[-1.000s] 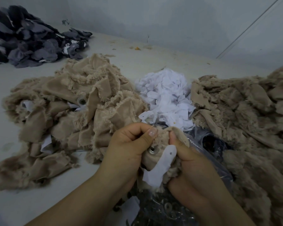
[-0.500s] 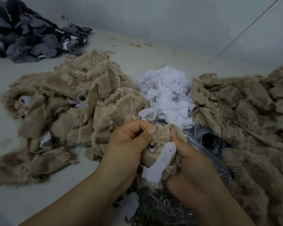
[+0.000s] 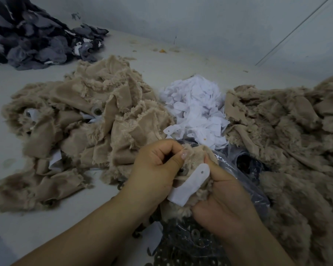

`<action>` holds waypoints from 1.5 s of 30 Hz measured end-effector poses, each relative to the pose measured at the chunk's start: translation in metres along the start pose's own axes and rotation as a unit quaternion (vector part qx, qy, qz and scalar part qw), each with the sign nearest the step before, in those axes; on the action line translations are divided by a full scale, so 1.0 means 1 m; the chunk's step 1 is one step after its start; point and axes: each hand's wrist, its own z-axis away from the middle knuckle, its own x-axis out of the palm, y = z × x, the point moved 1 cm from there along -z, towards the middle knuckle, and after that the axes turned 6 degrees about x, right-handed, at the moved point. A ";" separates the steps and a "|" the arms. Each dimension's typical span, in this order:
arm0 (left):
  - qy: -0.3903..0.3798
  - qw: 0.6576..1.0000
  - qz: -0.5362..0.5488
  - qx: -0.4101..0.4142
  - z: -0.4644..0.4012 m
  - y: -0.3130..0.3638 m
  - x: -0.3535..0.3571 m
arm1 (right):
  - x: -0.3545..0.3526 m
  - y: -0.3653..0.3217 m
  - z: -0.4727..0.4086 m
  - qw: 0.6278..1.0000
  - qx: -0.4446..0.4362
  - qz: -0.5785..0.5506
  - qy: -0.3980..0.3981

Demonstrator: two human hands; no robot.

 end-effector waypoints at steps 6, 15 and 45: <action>0.003 0.999 -0.038 0.003 0.001 -0.006 -0.004 | -0.004 0.002 -0.003 0.999 0.004 0.039 0.001; -0.009 0.997 -0.083 -0.005 -0.003 -0.002 -0.008 | -0.004 0.001 0.000 0.995 0.011 0.095 -0.018; -0.020 0.998 -0.043 -0.031 -0.015 0.032 -0.013 | 0.001 0.004 -0.001 0.990 -0.066 0.126 0.013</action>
